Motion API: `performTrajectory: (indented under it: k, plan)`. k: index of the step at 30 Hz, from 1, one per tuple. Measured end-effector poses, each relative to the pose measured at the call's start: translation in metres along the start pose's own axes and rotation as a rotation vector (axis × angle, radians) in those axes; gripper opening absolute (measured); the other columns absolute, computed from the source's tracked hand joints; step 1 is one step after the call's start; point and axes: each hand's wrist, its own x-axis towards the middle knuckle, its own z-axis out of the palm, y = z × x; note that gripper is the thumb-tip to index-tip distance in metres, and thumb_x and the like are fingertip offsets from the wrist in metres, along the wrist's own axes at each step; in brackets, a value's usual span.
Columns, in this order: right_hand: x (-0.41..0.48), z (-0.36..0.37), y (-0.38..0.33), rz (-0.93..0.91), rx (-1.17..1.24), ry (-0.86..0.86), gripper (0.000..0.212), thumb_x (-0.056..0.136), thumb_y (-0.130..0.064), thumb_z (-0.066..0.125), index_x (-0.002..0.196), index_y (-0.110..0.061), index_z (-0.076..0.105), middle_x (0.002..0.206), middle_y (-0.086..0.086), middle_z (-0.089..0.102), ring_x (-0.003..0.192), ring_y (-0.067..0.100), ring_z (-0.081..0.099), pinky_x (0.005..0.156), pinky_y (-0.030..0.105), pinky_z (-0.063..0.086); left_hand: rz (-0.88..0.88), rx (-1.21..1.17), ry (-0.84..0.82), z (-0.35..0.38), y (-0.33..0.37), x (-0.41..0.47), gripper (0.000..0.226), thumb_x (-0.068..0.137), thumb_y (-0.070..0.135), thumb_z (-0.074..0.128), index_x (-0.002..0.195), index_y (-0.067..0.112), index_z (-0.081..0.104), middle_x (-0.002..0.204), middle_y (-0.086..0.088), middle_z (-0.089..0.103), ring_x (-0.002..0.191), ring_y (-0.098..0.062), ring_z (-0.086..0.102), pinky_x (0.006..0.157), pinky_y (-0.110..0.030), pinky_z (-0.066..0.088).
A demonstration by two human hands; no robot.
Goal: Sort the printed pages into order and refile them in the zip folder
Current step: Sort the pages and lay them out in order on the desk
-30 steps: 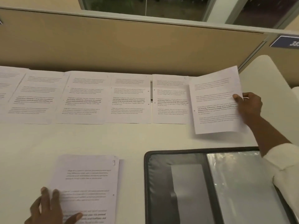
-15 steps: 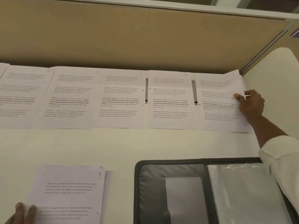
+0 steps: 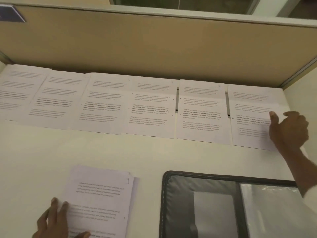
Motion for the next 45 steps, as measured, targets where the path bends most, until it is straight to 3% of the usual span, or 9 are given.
performTrajectory:
  k: [3,7,9,11,14,25,33,38,45]
  plan:
    - [-0.061,-0.020,-0.029,-0.097,0.147,-0.004,0.052,0.100,-0.065,0.047,0.121,-0.017,0.053,0.114,0.018,0.060,0.113,0.044,0.055,0.082,0.060,0.053,-0.009,0.033,-0.190,-0.020,0.006,0.005,0.135,0.054,0.109,0.035,0.138,0.006,0.057,0.152,-0.028,0.051,0.118,-0.052,0.052,0.084,-0.064,0.054]
    - [-0.165,-0.052,-0.079,-0.166,0.336,-0.155,0.039,0.102,-0.058,0.056,0.120,-0.023,0.056,0.110,0.001,0.063,0.105,0.027,0.061,0.084,0.045,0.049,-0.162,0.041,-0.372,-0.053,0.024,0.008,0.171,0.024,0.117,0.007,0.163,0.021,0.029,0.176,-0.005,0.009,0.156,-0.030,0.020,0.115,-0.052,0.039]
    - [-0.219,-0.068,-0.104,-0.170,0.418,-0.251,0.034,0.100,-0.055,0.059,0.118,-0.027,0.058,0.106,-0.005,0.065,0.093,0.023,0.065,0.083,0.040,0.049,-0.131,-0.010,-0.278,-0.061,0.031,0.000,0.164,0.031,0.117,0.013,0.160,0.018,0.031,0.175,-0.006,0.012,0.156,-0.028,0.019,0.113,-0.050,0.040]
    - [-0.269,-0.082,-0.128,-0.170,0.535,-0.334,0.028,0.099,-0.052,0.061,0.115,-0.030,0.060,0.100,-0.010,0.067,0.080,0.016,0.067,0.079,0.041,0.053,-0.114,-0.034,-0.183,-0.059,0.030,-0.006,0.144,0.049,0.111,0.039,0.156,0.014,0.036,0.171,-0.011,0.021,0.152,-0.030,0.024,0.111,-0.051,0.041]
    - [-0.337,-0.097,-0.155,-0.193,0.659,-0.458,0.024,0.098,-0.050,0.062,0.113,-0.031,0.062,0.098,-0.016,0.069,0.082,0.004,0.067,0.075,0.036,0.054,-0.063,-0.022,-0.095,-0.058,0.026,-0.010,0.124,0.063,0.092,0.067,0.151,0.010,0.039,0.163,-0.015,0.032,0.143,-0.033,0.031,0.108,-0.050,0.043]
    - [-0.494,-0.075,-0.185,0.061,0.607,-0.771,0.037,0.094,-0.047,0.074,0.121,-0.025,0.061,0.095,-0.010,0.070,0.091,0.006,0.067,0.077,0.029,0.054,-0.095,-0.059,-0.155,-0.066,0.009,0.004,0.125,0.066,0.066,0.090,0.154,0.011,0.019,0.147,-0.011,0.029,0.134,-0.030,0.040,0.106,-0.044,0.042]
    - [-0.530,-0.062,-0.210,0.177,0.403,-0.710,0.047,0.082,-0.043,0.088,0.113,-0.031,0.055,0.094,-0.015,0.067,0.085,0.007,0.066,0.076,0.036,0.055,-0.094,-0.398,-0.198,-0.073,-0.023,0.023,0.080,0.074,0.016,0.093,0.139,0.012,0.046,0.129,-0.005,0.055,0.111,-0.027,0.065,0.089,-0.034,0.049]
    - [-0.539,-0.061,-0.215,0.194,0.381,-0.654,0.046,0.080,-0.036,0.090,0.110,-0.030,0.057,0.095,-0.013,0.067,0.084,0.009,0.067,0.072,0.034,0.055,-0.118,-0.543,-0.271,-0.076,-0.046,0.032,0.054,0.071,0.018,0.095,0.112,0.018,0.061,0.096,0.005,0.068,0.088,-0.015,0.066,0.078,-0.035,0.053]
    - [-0.547,-0.060,-0.213,0.284,0.460,-0.571,0.020,0.086,-0.019,0.086,0.096,-0.025,0.070,0.086,-0.010,0.073,0.076,0.013,0.071,0.072,0.041,0.062,-0.223,-0.722,-0.360,-0.078,-0.059,0.035,0.024,0.081,0.028,0.091,0.086,0.018,0.070,0.082,0.004,0.073,0.079,-0.015,0.069,0.067,-0.031,0.053]
